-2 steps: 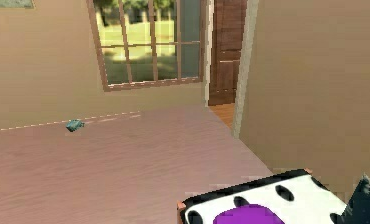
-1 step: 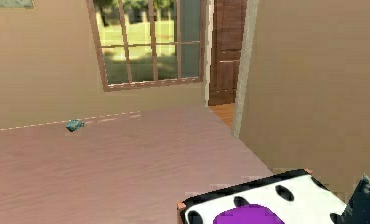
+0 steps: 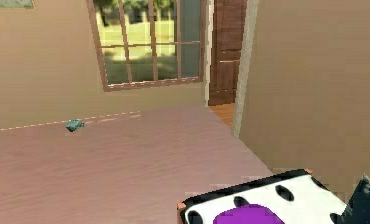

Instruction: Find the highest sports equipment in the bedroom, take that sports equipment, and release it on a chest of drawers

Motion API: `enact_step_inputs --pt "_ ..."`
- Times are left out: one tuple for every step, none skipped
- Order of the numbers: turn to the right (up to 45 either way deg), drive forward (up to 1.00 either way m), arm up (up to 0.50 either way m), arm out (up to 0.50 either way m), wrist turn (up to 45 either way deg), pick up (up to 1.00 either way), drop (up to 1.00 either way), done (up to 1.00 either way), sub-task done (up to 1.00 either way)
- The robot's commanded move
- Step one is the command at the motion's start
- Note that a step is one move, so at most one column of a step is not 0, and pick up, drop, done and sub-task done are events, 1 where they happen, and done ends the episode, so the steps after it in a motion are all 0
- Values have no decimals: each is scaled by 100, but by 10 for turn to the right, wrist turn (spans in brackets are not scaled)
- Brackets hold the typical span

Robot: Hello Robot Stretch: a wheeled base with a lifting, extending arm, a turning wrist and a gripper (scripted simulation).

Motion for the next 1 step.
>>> enact_step_inputs --pt "0 0 0 0 -450 0 0 0 0"
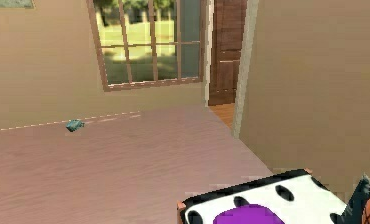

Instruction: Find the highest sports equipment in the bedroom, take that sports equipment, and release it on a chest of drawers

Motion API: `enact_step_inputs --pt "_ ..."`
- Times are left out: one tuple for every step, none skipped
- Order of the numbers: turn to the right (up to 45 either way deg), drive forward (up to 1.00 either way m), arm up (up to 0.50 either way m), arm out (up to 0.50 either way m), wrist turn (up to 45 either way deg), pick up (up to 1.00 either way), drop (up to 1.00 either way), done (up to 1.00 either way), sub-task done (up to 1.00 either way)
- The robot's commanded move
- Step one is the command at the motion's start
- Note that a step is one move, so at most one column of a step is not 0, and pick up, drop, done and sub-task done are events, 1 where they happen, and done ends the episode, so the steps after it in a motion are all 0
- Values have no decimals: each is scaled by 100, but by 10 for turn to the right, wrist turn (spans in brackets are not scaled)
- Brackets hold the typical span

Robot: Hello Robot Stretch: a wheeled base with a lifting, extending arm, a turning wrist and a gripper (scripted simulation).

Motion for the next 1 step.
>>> enact_step_inputs --pt "0 0 0 0 -450 0 0 0 0"
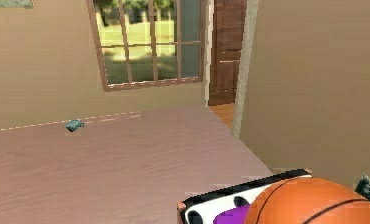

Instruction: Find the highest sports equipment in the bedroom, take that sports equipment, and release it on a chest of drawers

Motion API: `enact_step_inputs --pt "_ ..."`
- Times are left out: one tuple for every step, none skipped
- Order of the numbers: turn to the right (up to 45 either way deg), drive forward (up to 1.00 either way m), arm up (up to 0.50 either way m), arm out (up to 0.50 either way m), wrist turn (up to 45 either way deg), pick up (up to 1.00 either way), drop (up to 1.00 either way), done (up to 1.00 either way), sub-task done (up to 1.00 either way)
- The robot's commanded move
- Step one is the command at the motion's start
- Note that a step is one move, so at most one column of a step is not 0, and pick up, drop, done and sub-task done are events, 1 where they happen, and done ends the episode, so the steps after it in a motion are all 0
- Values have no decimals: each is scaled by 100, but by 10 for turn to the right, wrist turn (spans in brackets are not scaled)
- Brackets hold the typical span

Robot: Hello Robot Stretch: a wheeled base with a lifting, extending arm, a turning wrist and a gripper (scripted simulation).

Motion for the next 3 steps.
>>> enact_step_inputs --pt "0 0 0 0 -60 0 0 0 0" --pt "0 0 0 -18 0 0 0 0 0" --pt "-450 0 0 0 0 0 0 0 0"
